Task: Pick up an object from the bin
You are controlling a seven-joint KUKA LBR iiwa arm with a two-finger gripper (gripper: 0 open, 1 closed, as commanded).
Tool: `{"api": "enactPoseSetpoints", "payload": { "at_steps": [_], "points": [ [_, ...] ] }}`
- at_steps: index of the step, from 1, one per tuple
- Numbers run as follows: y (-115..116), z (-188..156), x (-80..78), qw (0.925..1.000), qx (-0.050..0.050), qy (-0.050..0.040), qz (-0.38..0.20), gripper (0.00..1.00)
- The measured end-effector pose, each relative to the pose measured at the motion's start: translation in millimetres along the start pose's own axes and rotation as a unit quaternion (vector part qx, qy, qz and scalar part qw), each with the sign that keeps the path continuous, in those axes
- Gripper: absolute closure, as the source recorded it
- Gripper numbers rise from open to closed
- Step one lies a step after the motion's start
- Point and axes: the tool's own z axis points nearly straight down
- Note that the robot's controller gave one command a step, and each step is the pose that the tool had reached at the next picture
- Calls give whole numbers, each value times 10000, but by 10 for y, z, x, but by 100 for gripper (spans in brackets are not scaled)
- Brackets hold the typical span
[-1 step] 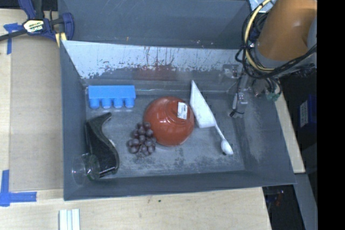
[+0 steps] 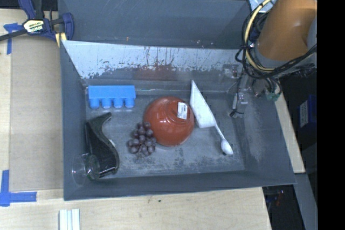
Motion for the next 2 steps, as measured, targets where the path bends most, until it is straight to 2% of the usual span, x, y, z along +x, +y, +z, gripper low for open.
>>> {"api": "enactPoseSetpoints", "payload": {
  "at_steps": [1,2],
  "points": [
    [458,-378,225,9963,-5,-11,-863,0],
    [454,-160,124,9979,11,-85,-640,0]
  ]
}}
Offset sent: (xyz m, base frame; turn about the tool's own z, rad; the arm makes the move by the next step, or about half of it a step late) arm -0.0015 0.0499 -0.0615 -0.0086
